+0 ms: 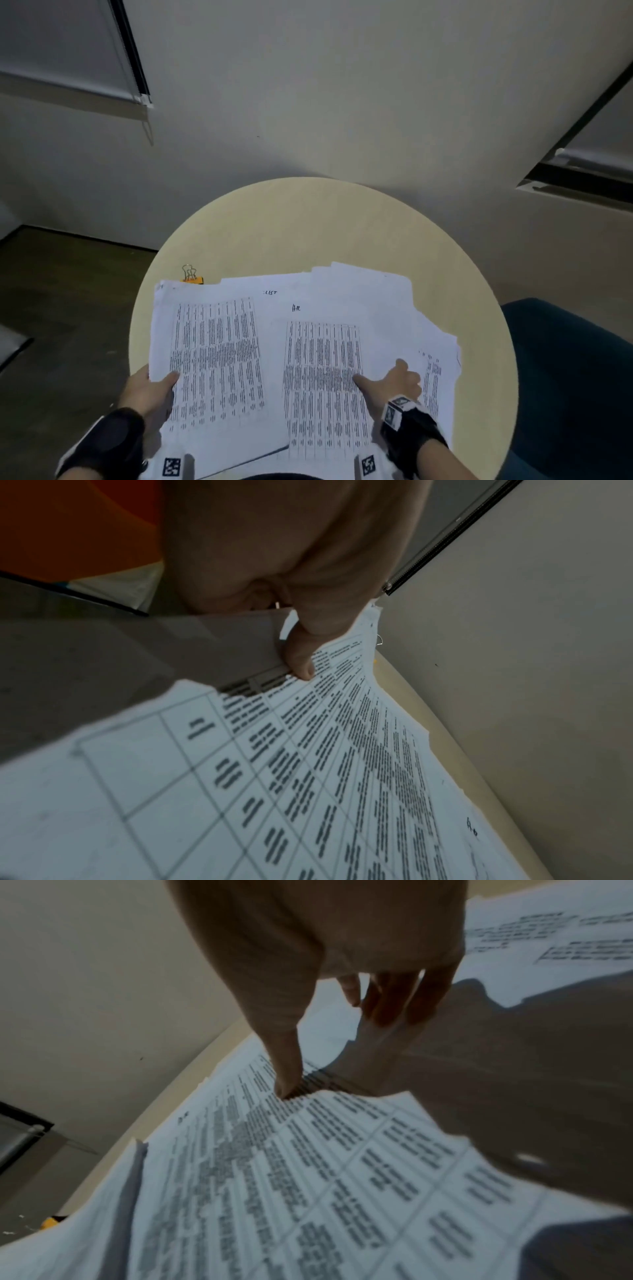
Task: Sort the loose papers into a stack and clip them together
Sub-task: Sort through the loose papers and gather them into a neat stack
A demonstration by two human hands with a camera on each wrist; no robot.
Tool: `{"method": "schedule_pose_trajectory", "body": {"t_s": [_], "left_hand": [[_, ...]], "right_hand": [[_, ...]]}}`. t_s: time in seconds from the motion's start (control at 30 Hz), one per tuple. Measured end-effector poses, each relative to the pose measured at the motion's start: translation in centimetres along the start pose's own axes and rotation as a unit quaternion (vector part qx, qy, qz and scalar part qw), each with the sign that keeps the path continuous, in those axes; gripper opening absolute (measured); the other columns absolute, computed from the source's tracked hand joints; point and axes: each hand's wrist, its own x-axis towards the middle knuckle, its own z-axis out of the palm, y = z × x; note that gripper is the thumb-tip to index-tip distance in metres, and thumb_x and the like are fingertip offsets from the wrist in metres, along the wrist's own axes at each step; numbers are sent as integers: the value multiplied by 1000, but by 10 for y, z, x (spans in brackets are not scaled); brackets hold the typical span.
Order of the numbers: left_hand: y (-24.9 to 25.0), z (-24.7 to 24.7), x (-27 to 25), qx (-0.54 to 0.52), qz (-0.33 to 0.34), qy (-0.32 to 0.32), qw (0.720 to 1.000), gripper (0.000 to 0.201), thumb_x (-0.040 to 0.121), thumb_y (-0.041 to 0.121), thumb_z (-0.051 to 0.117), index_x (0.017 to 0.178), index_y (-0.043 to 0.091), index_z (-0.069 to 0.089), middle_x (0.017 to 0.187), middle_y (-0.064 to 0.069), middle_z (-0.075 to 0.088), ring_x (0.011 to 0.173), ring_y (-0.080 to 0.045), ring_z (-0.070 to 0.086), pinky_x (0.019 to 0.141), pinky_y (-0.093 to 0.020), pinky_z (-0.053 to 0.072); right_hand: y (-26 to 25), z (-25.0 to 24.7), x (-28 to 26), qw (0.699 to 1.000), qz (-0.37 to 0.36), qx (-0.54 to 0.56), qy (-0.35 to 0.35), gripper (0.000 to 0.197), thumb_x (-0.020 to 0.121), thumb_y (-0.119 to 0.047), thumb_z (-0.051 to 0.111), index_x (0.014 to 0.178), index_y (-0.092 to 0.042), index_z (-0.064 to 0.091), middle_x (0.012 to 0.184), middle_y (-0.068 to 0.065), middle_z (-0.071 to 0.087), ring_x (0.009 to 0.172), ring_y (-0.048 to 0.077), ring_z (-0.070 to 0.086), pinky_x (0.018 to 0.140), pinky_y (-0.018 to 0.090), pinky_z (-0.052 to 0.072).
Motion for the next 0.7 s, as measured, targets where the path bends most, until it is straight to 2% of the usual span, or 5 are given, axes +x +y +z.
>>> {"method": "schedule_pose_trajectory", "body": {"t_s": [0.23, 0.37, 0.53, 0.63, 0.7], "left_hand": [[39, 7, -43, 45, 33, 25, 998, 22, 88, 9, 65, 108, 1, 63, 99, -17, 68, 92, -36, 64, 84, -42, 50], [39, 6, -46, 40, 38, 21, 998, 17, 89, 5, 62, 102, -5, 61, 81, -16, 65, 68, -29, 57, 58, -29, 48], [49, 9, -45, 18, 37, -9, 999, 21, 90, 1, 60, 110, -6, 60, 94, -16, 63, 81, -30, 58, 75, -35, 45], [63, 25, -53, 3, 75, -38, 996, 15, 93, 1, 56, 107, 2, 58, 93, -13, 63, 75, -27, 59, 70, -33, 45], [70, 36, -54, 5, 96, -61, 993, 12, 94, 2, 55, 106, 4, 56, 87, -11, 63, 72, -26, 59, 62, -29, 44]], "right_hand": [[-21, 12, -3, 977, -108, 89, -160, 80, 77, -19, 77, 142, -7, 31, 121, 9, 55, 92, 23, 58, 71, 28, 48], [-13, -8, 6, 983, -135, 105, -70, 19, 78, -27, 76, 85, -13, 65, 89, 8, 70, 84, 28, 66, 78, 38, 55], [0, -77, 28, 967, -122, 222, -15, 36, 84, -27, 72, 55, -16, 53, 39, -7, 53, 43, 13, 51, 49, 26, 38], [9, -115, 38, 931, -135, 329, -80, 35, 66, -45, 83, 66, -16, 63, 59, -1, 67, 56, 12, 64, 70, 37, 50], [10, -128, 36, 865, -135, 463, -134, 17, 84, -23, 71, 87, -7, 65, 77, 2, 69, 73, 17, 66, 85, 42, 51]]}}
